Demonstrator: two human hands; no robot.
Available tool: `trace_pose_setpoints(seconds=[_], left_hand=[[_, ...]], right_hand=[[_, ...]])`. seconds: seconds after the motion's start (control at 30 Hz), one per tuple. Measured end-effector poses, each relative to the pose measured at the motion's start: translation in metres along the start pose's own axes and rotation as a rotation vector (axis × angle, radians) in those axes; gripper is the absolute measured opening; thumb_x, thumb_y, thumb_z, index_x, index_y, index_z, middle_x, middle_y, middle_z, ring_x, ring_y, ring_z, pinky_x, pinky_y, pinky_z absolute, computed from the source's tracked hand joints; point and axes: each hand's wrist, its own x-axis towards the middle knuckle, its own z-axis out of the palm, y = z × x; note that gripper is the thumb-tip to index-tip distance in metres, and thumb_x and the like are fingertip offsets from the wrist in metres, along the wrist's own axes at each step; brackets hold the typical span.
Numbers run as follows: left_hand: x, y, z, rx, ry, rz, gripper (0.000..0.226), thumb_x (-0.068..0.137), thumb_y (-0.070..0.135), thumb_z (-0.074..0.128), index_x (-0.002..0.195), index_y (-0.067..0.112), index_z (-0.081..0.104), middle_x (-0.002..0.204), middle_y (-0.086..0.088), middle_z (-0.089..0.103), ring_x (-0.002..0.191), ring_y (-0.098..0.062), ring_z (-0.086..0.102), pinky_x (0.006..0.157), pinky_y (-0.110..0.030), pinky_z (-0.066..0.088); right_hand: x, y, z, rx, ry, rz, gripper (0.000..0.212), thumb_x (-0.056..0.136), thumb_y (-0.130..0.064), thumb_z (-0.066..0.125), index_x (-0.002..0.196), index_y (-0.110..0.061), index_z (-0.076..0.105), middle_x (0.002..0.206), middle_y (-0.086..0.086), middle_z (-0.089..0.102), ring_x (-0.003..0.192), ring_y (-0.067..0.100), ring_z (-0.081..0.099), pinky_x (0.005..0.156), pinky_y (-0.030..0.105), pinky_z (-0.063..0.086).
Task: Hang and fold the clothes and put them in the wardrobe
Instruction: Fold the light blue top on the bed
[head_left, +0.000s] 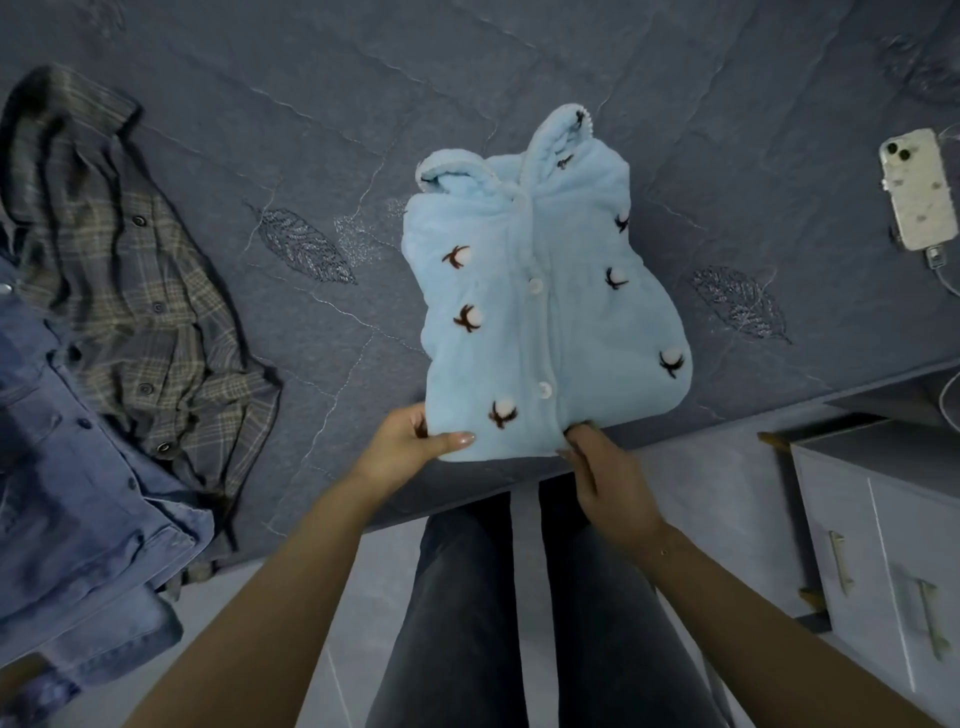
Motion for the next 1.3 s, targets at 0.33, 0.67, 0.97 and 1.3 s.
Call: trace_pose_setpoints(seconds=[0.33, 0.67, 0.97, 1.3], left_hand=[[0.011, 0.019, 0.012, -0.046, 0.394, 0.135, 0.071, 0.075, 0.026, 0.083, 0.132, 0.018, 0.042, 0.132, -0.003, 0.047, 0.127, -0.021, 0.047, 0.106, -0.036, 0.042], [0.09, 0.042, 0.089, 1.348, 0.367, 0.578, 0.057, 0.1, 0.055, 0.022, 0.153, 0.037, 0.018, 0.164, -0.001, 0.002, 0.151, -0.021, 0.0, 0.119, -0.051, -0.005], [0.073, 0.016, 0.083, 1.067, 0.38, 0.576, 0.052, 0.102, 0.046, 0.022, 0.153, 0.036, 0.014, 0.163, 0.007, 0.01, 0.15, -0.011, 0.006, 0.119, -0.05, 0.003], [0.107, 0.06, 0.013, -0.51, 0.357, -0.253, 0.084, 0.067, 0.057, 0.08, 0.135, 0.018, 0.049, 0.125, -0.005, 0.065, 0.107, -0.023, 0.066, 0.097, -0.043, 0.051]], right_hand=[[0.008, 0.013, 0.005, 0.043, -0.109, 0.042, 0.009, 0.094, -0.004, 0.059, 0.087, 0.001, 0.062, 0.079, 0.009, 0.065, 0.072, 0.021, 0.06, 0.068, 0.037, 0.053], [0.085, 0.025, -0.04, -0.287, 0.141, 0.049, 0.044, 0.101, -0.026, 0.049, 0.144, -0.017, 0.045, 0.152, 0.007, 0.037, 0.14, 0.027, 0.034, 0.114, 0.05, 0.027], [0.092, 0.036, -0.031, -0.016, 0.121, 0.095, 0.041, 0.096, -0.014, 0.059, 0.137, -0.012, 0.054, 0.145, 0.011, 0.045, 0.133, 0.027, 0.043, 0.11, 0.051, 0.035], [0.194, 0.057, -0.085, 0.755, -0.386, 0.737, 0.062, 0.08, -0.05, 0.072, 0.133, -0.023, 0.055, 0.128, -0.001, 0.065, 0.11, 0.017, 0.066, 0.094, 0.034, 0.053]])
